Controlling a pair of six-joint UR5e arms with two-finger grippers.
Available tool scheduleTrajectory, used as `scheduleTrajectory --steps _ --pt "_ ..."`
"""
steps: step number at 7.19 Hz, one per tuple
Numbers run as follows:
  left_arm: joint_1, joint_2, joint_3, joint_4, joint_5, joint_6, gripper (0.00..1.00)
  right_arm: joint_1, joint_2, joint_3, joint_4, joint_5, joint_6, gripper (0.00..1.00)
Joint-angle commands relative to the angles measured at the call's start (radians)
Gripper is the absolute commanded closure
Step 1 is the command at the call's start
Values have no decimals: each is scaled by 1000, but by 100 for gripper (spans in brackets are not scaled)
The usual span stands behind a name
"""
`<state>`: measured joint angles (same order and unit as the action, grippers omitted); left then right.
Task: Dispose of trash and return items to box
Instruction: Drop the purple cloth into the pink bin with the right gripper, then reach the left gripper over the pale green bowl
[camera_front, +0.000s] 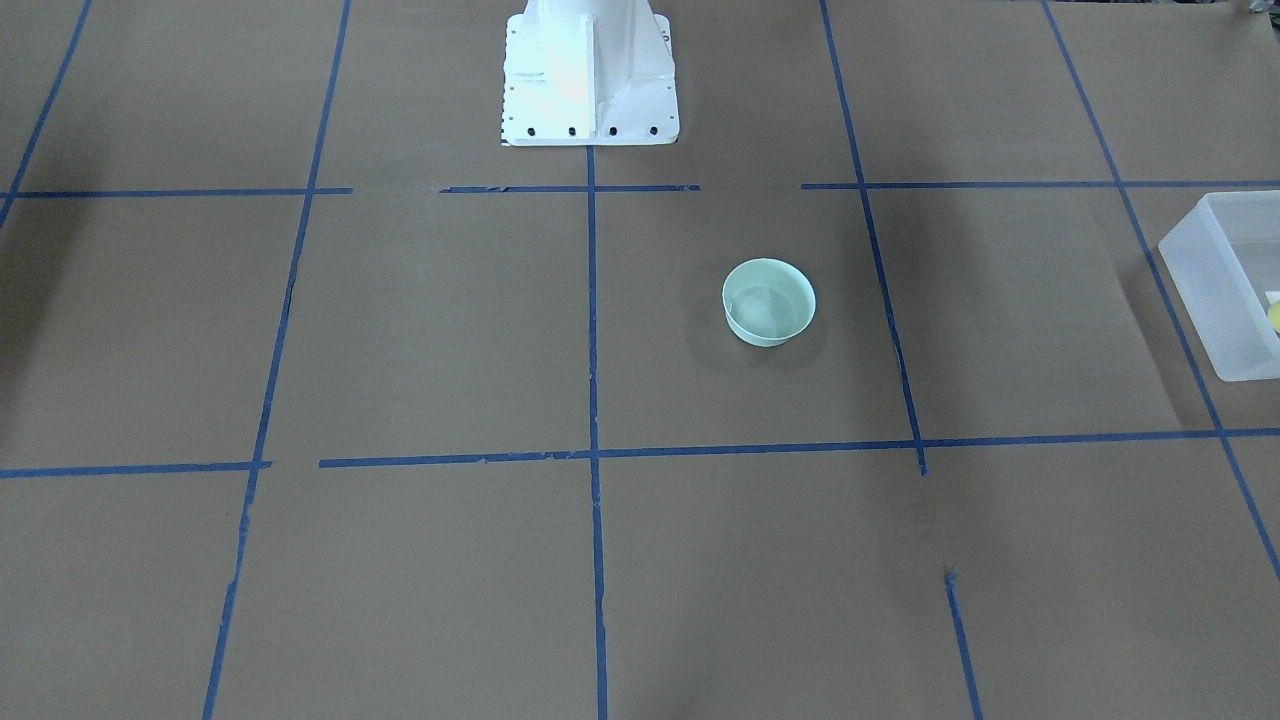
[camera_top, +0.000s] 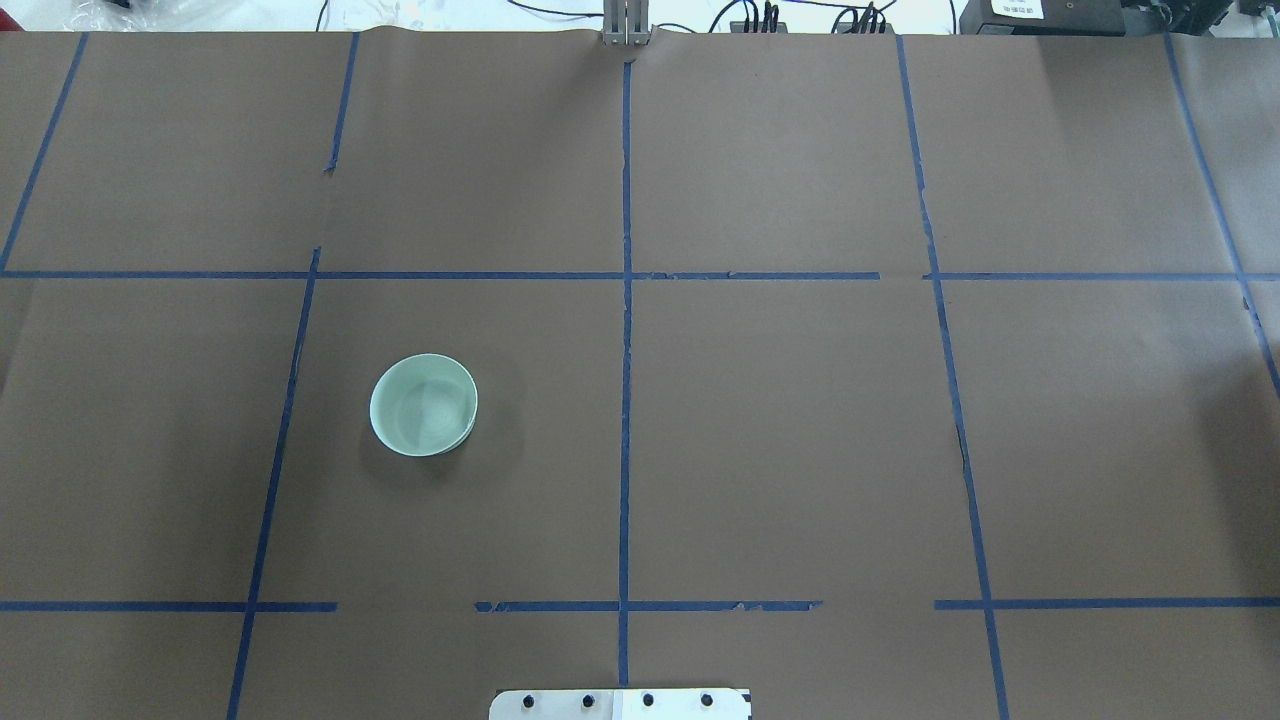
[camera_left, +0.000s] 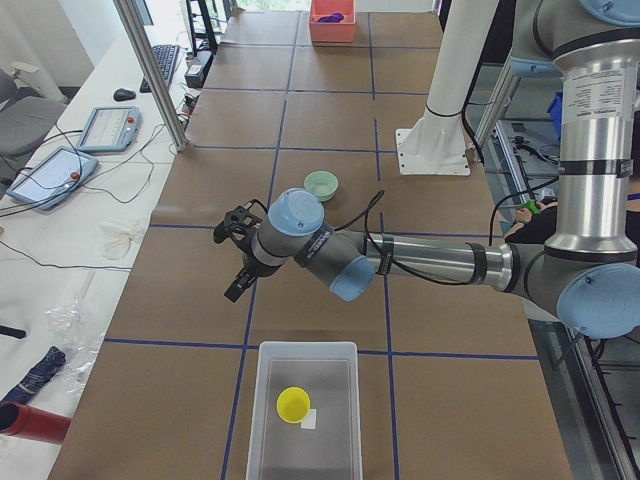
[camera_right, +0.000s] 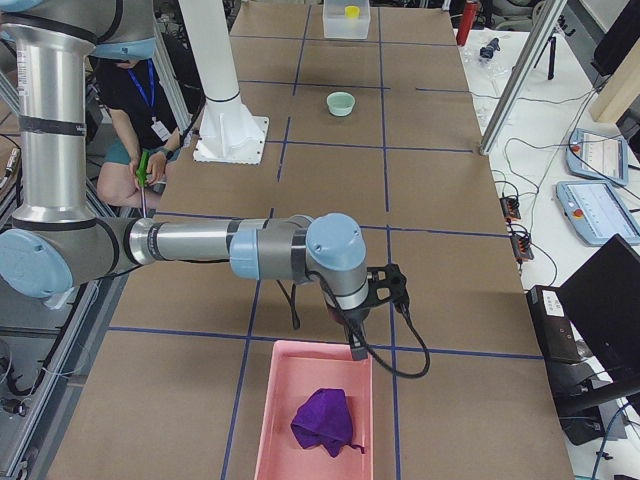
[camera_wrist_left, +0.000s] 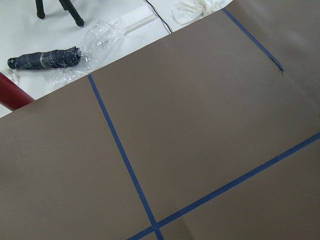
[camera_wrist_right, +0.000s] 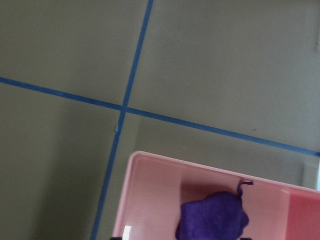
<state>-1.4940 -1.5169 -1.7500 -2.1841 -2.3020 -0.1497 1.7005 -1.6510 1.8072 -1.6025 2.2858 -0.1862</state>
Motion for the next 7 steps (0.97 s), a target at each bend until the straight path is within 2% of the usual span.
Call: scheduleTrajectory --steps 1,2,3,4,5,6,7 --pt "212 -40 -115 7 93 -341 0 -152 3 119 10 0 238 0" --pt "322 -104 -132 23 117 -514 0 -153 -1 119 19 1 231 0" --pt "479 -165 -135 33 212 -707 0 -153 -12 113 63 3 234 0" --pt "623 -201 -141 33 289 -917 7 -154 -24 112 72 4 234 0" --pt "765 -203 -148 33 446 -1091 22 -153 -36 112 73 3 232 0" --pt "841 -203 -146 33 535 -1172 28 -154 -42 112 73 3 229 0" --pt "903 -201 -132 38 608 -1204 28 -153 -44 112 75 3 229 0"
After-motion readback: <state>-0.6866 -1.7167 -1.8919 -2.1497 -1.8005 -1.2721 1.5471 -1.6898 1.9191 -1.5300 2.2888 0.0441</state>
